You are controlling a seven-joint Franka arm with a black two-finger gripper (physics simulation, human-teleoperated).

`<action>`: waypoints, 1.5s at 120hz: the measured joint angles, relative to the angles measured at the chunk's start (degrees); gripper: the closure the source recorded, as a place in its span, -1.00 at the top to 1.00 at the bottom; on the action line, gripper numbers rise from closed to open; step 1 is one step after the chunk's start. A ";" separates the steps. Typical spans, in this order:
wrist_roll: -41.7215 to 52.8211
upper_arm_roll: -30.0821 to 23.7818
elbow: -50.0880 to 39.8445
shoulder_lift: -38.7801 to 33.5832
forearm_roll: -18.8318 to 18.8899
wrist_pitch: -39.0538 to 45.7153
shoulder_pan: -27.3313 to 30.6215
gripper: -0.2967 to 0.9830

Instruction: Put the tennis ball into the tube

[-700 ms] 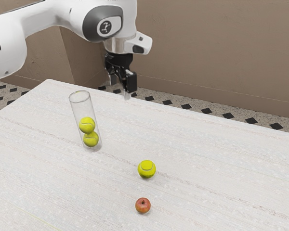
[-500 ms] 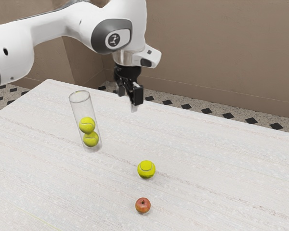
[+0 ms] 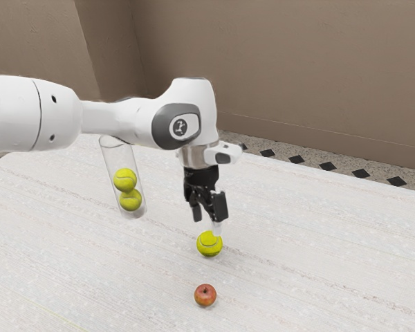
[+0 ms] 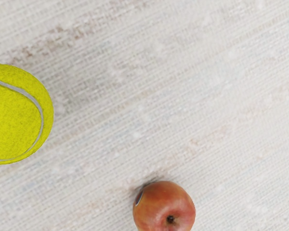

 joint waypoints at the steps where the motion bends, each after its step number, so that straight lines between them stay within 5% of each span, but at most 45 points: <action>1: 0.02 0.02 -0.20 0.14 -0.14 0.22 0.12 0.53; 89: 1.16 4.16 0.41 11.56 -1.90 14.69 0.88 0.53; 180: 1.56 4.48 0.57 11.88 -1.52 15.73 0.98 0.09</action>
